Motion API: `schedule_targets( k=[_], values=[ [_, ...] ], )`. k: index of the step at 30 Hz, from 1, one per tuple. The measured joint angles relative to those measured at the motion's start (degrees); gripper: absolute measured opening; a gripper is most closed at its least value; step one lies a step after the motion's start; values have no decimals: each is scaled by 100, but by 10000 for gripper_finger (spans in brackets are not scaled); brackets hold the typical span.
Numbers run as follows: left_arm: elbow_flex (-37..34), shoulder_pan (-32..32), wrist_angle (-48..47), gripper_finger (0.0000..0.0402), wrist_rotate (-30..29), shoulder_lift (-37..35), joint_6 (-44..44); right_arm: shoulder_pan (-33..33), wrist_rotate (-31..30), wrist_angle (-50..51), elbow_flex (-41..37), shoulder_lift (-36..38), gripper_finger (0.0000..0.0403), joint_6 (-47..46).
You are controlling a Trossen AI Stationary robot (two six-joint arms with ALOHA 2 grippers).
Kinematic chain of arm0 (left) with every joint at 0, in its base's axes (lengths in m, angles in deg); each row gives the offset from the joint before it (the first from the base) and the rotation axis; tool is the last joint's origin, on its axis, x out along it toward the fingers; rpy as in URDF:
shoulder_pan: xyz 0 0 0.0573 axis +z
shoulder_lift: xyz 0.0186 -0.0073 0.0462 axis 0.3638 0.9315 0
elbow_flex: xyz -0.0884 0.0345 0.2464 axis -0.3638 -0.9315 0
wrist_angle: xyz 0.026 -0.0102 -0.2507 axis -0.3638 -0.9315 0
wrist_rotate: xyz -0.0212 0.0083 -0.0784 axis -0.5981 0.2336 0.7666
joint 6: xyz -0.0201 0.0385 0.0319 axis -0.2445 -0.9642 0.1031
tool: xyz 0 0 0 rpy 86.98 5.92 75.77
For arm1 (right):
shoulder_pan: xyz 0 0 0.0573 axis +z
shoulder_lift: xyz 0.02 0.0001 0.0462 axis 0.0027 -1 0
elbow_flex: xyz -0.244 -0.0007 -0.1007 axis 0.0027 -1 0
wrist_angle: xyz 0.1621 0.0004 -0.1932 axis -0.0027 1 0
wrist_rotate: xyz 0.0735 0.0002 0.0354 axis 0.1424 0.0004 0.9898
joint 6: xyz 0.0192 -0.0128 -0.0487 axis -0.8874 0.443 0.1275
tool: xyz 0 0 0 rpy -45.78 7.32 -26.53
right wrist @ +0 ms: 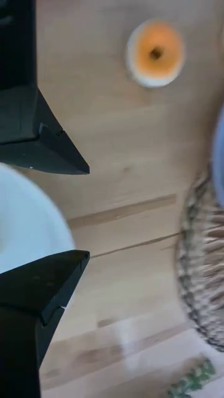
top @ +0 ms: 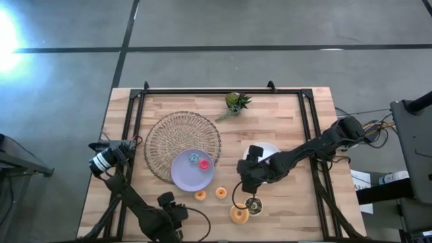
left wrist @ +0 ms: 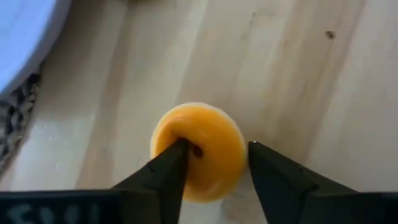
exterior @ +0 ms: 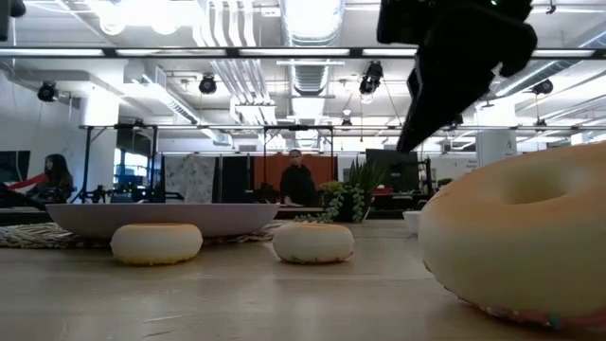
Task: Pick & Place donuts
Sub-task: Put the small pink donut on the purple plate
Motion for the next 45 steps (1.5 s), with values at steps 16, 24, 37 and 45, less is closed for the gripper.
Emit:
schedule_targets(
  k=[16,24,37,45],
  values=[
    [-630,743,111,1,-29,-2343,-856,-9,296,-1118,601,36,203,3189],
    [-2225,1635,2812,0,-436,-4301,-2160,-112,884,-2022,917,36,203,3698],
    [-2707,3056,4737,0,1208,-3907,-3739,-587,1344,-1839,1033,32,203,2834],
    [-2087,3265,4711,0,1507,-3370,-4459,-575,1352,-1936,1051,-47,203,2830]
  ],
)
